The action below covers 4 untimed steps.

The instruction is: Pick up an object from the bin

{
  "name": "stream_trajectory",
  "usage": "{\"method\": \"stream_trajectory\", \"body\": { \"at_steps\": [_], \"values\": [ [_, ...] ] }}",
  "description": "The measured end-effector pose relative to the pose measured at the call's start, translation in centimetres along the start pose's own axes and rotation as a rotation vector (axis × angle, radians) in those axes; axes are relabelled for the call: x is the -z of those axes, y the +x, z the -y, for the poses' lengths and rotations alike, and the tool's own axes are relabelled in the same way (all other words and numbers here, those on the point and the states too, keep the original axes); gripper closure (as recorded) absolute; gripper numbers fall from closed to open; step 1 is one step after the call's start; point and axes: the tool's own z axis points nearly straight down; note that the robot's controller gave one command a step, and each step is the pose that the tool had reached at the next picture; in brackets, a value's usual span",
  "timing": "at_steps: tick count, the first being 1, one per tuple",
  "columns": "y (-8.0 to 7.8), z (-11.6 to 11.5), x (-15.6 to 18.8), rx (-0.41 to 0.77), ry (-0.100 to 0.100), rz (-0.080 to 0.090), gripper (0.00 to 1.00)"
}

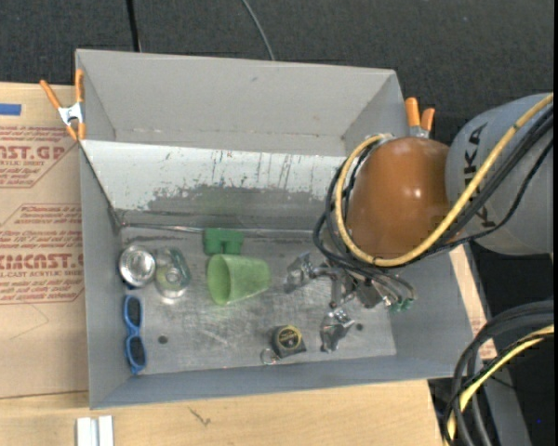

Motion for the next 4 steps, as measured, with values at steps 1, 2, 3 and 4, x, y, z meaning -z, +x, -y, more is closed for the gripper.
{"method": "stream_trajectory", "body": {
  "at_steps": [1,2,3,4],
  "values": [
    [0.2,0.6,-8.6,0.252,0.007,0.018,0.00],
    [-1.6,-3.2,-8.8,0.408,0.007,0.009,0.00],
    [-1.6,-3.3,-8.7,0.408,0.004,0.007,1.00],
    [-1.1,-2.5,5.2,0.436,0.004,0.007,1.00]
  ]
}}
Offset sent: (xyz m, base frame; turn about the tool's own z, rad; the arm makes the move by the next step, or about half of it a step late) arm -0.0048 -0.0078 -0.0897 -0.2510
